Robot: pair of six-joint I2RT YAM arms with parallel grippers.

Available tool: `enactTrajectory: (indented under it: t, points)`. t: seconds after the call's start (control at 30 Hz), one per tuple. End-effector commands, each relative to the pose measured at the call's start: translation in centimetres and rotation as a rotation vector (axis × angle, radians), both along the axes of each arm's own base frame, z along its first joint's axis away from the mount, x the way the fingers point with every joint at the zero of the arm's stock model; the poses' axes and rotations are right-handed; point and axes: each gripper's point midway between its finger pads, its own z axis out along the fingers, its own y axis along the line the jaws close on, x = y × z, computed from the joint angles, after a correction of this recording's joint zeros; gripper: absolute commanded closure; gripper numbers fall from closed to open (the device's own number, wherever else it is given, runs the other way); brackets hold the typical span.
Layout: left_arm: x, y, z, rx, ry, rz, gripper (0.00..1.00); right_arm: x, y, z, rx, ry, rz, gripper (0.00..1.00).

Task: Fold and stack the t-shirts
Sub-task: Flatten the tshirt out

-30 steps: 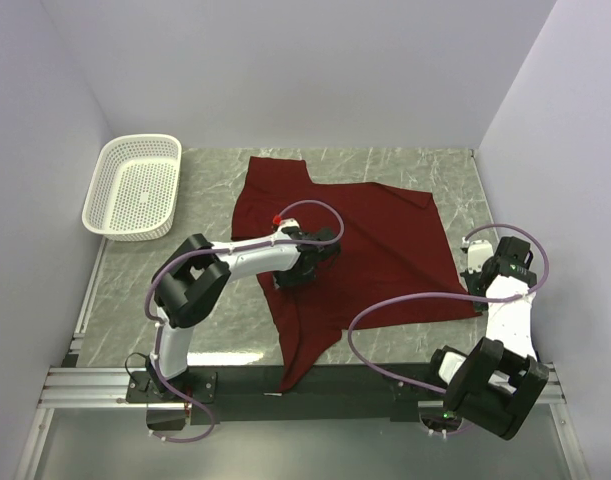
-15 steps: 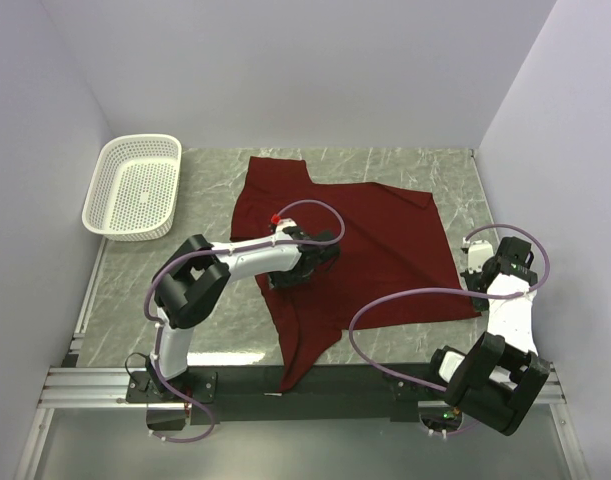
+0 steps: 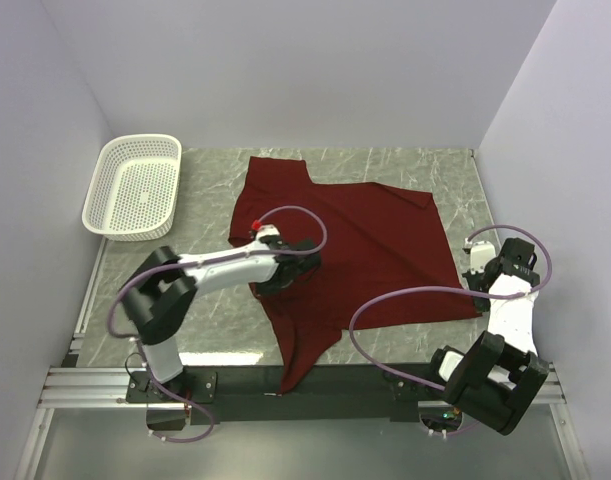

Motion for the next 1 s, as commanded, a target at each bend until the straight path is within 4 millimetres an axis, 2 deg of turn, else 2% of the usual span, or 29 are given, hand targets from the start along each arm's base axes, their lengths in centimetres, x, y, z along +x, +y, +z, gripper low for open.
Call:
enactTrajectory:
  t: [0.0, 0.03, 0.1, 0.13, 0.2, 0.3, 0.37, 0.43, 0.47, 0.5, 0.53, 0.57, 0.67, 0.7, 0.8, 0.87, 0.97]
  points:
    - [-0.7, 3.0, 3.0, -0.035, -0.076, 0.057, 0.97, 0.6, -0.7, 1.1, -0.019, -0.029, 0.004, 1.0]
    - [-1.6, 4.4, 2.4, -0.026, -0.061, 0.07, 0.97, 0.7, -0.8, 1.2, -0.022, -0.035, 0.006, 1.0]
    - [-2.2, 5.4, 2.4, -0.092, -0.062, 0.121, 0.98, 0.7, -1.0, 1.3, -0.024, -0.034, -0.001, 1.0]
    - [-3.1, 6.4, 2.6, -0.134, -0.069, 0.137, 0.98, 0.7, -1.1, 1.4, -0.023, -0.038, -0.001, 1.0]
    - [-3.5, 6.9, 2.8, -0.236, -0.082, 0.198, 0.99, 0.7, -1.3, 1.4, -0.022, -0.037, -0.005, 1.0]
    - [-4.1, 8.3, 4.3, -0.379, -0.146, 0.274, 0.99, 0.7, -1.4, 1.4, -0.018, -0.037, -0.003, 1.0]
    - [-4.1, 9.0, 6.1, -0.469, -0.213, 0.295, 0.98, 0.7, -1.4, 1.4, -0.014, -0.037, 0.0, 1.0]
    - [-4.0, 9.2, 8.2, -0.549, -0.28, 0.295, 0.85, 0.8, -1.5, 1.5, -0.015, -0.036, 0.0, 1.0]
    - [-3.8, 9.2, 8.9, -0.564, -0.299, 0.274, 0.7, 0.8, -1.3, 1.5, -0.008, -0.036, 0.004, 1.0]
    - [-3.9, 8.8, 10.0, -0.609, -0.316, 0.24, 0.25, 0.8, -1.2, 1.5, -0.001, -0.033, 0.009, 1.0]
    - [-3.6, 8.3, 10.7, -0.633, -0.333, 0.216, 0.08, 0.8, -1.1, 1.6, 0.005, -0.029, 0.015, 1.0]
    - [-3.6, 8.2, 11.1, -0.629, -0.331, 0.174, 0.01, 0.9, -0.9, 1.6, 0.018, -0.031, 0.023, 1.0]
    - [-3.6, 7.6, 12.4, -0.644, -0.336, 0.114, 0.01, 0.7, -0.1, 2.0, 0.052, -0.026, 0.066, 0.81]
    - [-3.5, 7.4, 12.8, -0.647, -0.339, 0.092, 0.01, 0.5, 0.1, 2.2, 0.059, -0.019, 0.084, 0.67]
    - [-3.2, 6.7, 14.0, -0.668, -0.368, 0.016, 0.01, 1.0, 0.5, 3.4, 0.061, -0.058, 0.129, 0.52]
    - [-2.7, 5.9, 15.0, -0.695, -0.405, -0.05, 0.01, 1.4, 0.9, 4.2, 0.072, -0.089, 0.163, 0.48]
    - [-2.4, 4.5, 15.4, -0.732, -0.418, -0.151, 0.0, 2.4, 4.0, 5.6, 0.21, -0.151, 0.304, 0.48]
